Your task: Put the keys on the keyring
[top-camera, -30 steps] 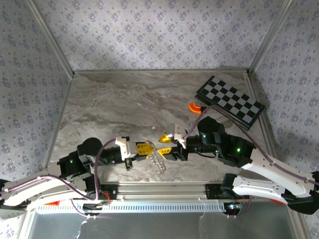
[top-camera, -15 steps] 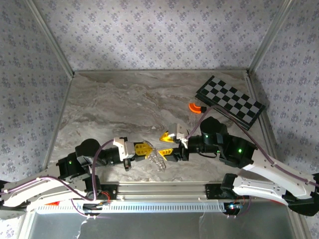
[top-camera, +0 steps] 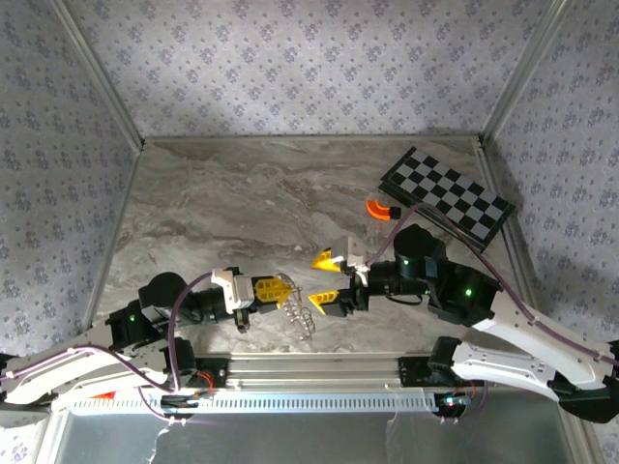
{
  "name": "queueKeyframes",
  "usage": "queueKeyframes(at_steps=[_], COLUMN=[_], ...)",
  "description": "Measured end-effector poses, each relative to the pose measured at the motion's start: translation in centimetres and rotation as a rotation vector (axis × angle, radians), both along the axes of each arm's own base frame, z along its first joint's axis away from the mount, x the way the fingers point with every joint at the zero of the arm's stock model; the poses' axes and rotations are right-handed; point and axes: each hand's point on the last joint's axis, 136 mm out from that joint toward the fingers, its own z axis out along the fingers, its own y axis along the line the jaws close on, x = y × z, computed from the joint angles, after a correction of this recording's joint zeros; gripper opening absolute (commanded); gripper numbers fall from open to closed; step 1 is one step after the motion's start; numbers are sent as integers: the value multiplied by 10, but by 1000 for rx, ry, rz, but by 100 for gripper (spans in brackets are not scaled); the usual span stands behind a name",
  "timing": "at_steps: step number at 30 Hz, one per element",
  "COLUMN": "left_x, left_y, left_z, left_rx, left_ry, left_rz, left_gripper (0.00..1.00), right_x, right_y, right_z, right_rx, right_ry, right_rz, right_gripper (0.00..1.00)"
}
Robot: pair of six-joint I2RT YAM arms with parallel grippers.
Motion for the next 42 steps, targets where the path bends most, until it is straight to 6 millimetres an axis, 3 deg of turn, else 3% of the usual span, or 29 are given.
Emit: queueKeyframes(at_steps=[14, 31, 42], left_x=[0, -1, 0], left_y=[1, 2, 1], left_z=[-4, -3, -9], left_rx=[-6, -14, -5], left_ry=[3, 8, 11], left_rz=[0, 0, 0], left_gripper=[0, 0, 0], right_x=[1, 12, 5], right_y=[-3, -6, -4], right_z=[-3, -17, -21], right_rx=[17, 8, 20], right_ry=[37, 77, 86], right_rz=[-2, -43, 11], right_gripper=[75, 76, 75])
